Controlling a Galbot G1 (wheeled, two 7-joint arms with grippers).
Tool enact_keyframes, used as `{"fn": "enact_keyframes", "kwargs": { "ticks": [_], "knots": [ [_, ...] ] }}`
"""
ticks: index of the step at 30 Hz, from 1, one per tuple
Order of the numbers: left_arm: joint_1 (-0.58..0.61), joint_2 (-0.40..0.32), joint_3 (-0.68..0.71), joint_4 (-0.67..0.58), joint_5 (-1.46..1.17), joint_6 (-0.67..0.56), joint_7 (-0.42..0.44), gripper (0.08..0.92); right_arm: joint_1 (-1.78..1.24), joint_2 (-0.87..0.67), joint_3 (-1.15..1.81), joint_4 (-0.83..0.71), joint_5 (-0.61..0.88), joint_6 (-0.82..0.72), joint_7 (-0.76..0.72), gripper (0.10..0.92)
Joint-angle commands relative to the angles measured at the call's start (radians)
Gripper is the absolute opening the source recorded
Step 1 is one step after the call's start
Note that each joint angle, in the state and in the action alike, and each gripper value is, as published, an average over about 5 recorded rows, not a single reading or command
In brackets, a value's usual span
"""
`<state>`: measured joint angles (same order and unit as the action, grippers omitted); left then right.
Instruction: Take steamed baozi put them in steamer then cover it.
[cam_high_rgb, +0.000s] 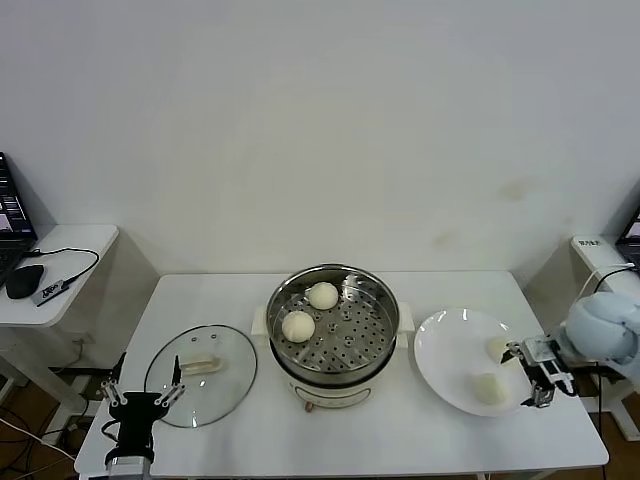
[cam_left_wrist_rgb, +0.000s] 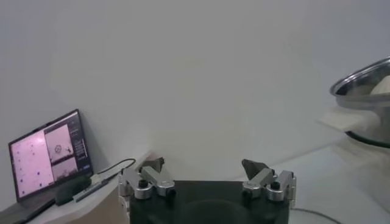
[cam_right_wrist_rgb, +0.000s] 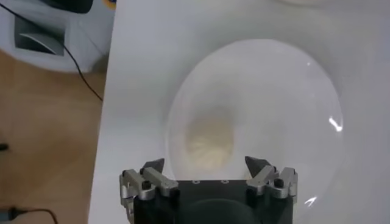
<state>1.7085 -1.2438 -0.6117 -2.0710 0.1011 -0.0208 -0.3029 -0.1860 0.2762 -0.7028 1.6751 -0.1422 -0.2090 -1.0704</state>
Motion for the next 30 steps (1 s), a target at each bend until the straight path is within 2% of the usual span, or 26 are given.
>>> {"fn": "enact_keyframes", "kwargs": {
  "ticks": [1, 14, 30],
  "knots": [
    [0.002, 0.000, -0.006, 0.002, 0.001, -0.001, -0.001, 0.823, -0.138, 0.132, 0.089, -0.126, -0.072, -0.011, 0.047, 0.823],
    [0.004, -0.005, -0.017, 0.011, 0.002, -0.004, -0.002, 0.823, -0.136, 0.180, 0.083, -0.192, -0.088, -0.019, 0.055, 0.807],
    [0.001, -0.008, -0.010, 0.006, 0.003, -0.002, -0.001, 0.823, -0.102, 0.175, 0.079, -0.186, -0.056, -0.032, 0.015, 0.605]
  ]
}}
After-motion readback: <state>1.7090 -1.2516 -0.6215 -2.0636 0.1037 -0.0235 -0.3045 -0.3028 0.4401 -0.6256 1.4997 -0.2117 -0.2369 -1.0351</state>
